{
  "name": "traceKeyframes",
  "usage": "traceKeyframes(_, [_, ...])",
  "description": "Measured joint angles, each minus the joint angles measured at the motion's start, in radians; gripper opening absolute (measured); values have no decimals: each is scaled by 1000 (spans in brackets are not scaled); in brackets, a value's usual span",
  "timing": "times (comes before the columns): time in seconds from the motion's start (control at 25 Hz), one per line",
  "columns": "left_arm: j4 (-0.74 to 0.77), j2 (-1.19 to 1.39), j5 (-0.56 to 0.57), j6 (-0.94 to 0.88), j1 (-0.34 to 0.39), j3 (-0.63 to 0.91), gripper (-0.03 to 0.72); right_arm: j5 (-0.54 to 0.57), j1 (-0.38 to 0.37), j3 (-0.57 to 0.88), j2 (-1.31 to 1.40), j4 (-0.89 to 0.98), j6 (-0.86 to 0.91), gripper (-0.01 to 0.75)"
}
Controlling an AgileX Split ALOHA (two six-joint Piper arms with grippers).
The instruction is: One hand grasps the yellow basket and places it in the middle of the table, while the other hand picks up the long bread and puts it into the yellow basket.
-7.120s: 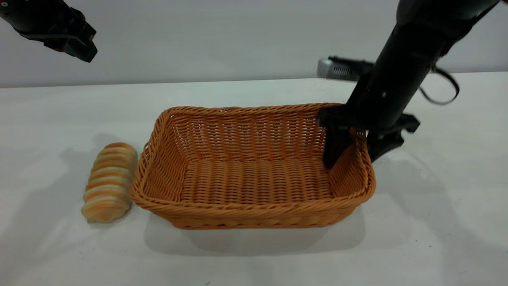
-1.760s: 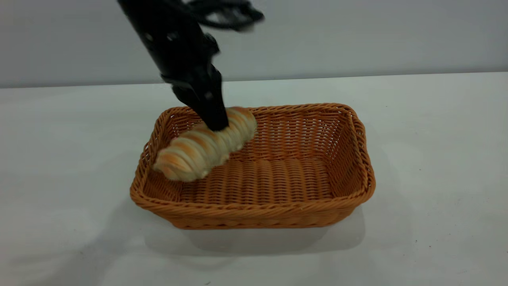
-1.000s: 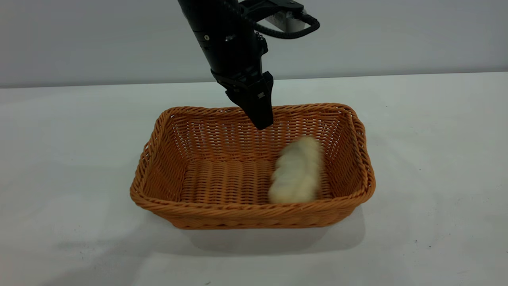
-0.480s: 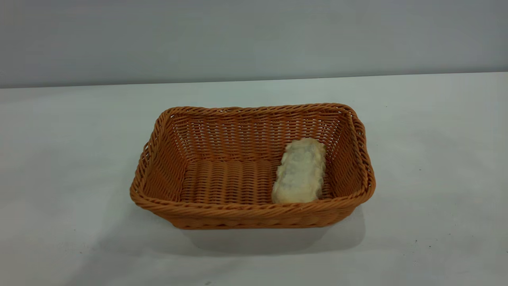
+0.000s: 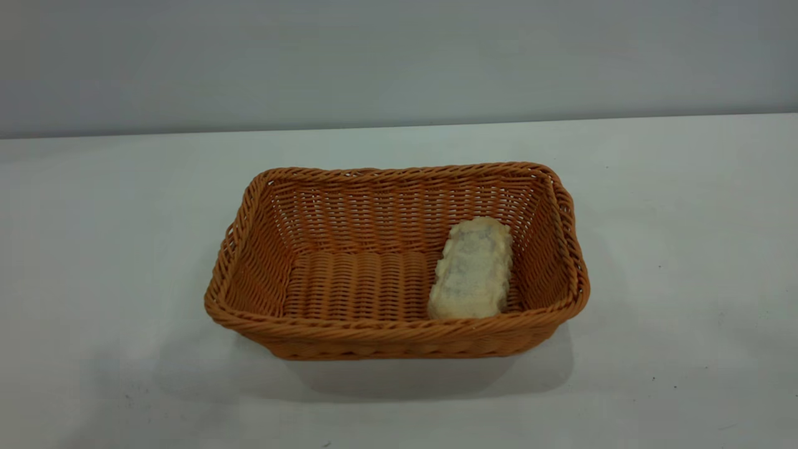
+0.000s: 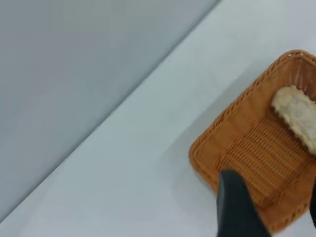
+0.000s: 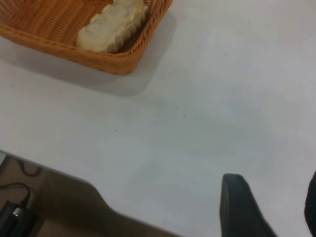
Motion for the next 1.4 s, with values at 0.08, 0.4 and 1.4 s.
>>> traceKeyframes(0.08, [22, -160, -8, -32, 0, 115, 436, 0, 0, 0, 0, 0, 0, 301])
traceKeyframes(0.4, [91, -737, -24, -181, 0, 561, 414, 0, 0, 0, 0, 8, 0, 301])
traceKeyframes(1.4, [-126, -1214, 189, -143, 0, 941, 287, 0, 0, 0, 0, 16, 0, 301])
